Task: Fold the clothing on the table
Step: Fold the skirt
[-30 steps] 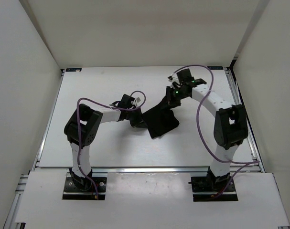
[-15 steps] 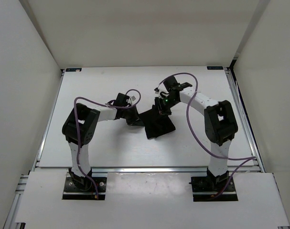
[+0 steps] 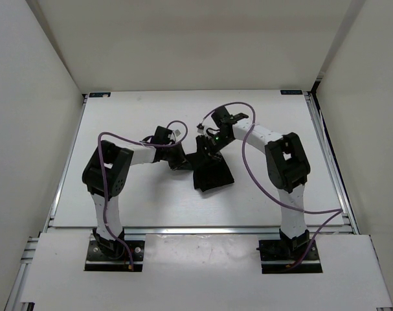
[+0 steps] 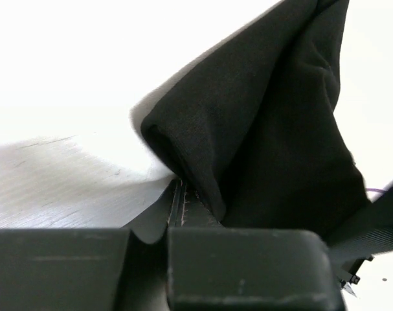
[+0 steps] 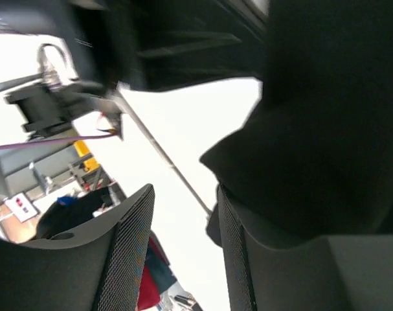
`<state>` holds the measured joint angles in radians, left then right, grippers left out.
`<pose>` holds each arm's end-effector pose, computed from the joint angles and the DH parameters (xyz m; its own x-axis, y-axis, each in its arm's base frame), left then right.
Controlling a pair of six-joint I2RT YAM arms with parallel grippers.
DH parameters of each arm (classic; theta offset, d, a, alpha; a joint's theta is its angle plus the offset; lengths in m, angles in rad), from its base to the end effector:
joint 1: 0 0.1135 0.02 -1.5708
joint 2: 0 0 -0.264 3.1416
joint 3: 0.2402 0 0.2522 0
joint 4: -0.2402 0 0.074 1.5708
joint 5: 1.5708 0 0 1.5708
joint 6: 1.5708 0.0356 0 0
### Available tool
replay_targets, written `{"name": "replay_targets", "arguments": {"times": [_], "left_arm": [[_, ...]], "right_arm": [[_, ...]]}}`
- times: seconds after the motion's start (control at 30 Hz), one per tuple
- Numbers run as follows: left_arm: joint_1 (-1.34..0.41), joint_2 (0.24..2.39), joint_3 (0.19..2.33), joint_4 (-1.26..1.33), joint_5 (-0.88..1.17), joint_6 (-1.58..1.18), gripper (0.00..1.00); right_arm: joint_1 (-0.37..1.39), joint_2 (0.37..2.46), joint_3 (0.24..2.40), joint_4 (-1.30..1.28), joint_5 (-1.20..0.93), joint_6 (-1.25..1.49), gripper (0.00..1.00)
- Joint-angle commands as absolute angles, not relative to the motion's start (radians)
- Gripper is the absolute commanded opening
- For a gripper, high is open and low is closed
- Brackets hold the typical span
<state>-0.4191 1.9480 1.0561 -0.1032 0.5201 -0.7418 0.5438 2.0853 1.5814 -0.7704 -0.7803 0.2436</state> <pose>0.3352 -0.1687 0.1180 -0.9705 -0.2095 -0.1197 -0.0751 0.7338 -0.6752 0.3485 0.2400 0.1826 -0.9254 -0.3592 -0.1213 -0.3301 0.6064 0.7234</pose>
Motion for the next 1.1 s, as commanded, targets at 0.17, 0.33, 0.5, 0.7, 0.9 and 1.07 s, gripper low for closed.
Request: {"name": "replay_targets", "arguments": {"times": [0.17,0.33,0.5,0.7,0.9,1.07], "left_arm": [[-0.356,1.862,1.026,-0.141,0.469,-0.719,0.00],[-0.318,1.838,1.008,-0.138,0.486,-0.715,0.00],[-0.321,1.827,0.994,-0.130,0.489,-0.721,0.00],[-0.327,1.832,0.994,-0.124,0.515,-0.724,0.00],[-0.327,1.815,1.061,-0.161,0.540,-0.715,0.00],[-0.321,1.818,1.080,-0.166,0.546,-0.721,0.00]], "right_arm": [[0.488,1.953,1.717,-0.634,-0.882,0.348,0.47],[0.382,1.853,1.539,-0.606,-0.767,0.362,0.15],[0.356,1.885,1.441,-0.670,-0.663,0.340,0.34],[0.356,1.966,1.486,-0.634,-0.646,0.350,0.69],[0.353,2.106,1.689,-0.667,-0.629,0.359,0.56],[0.380,2.255,1.900,-0.761,-0.718,0.370,0.29]]}}
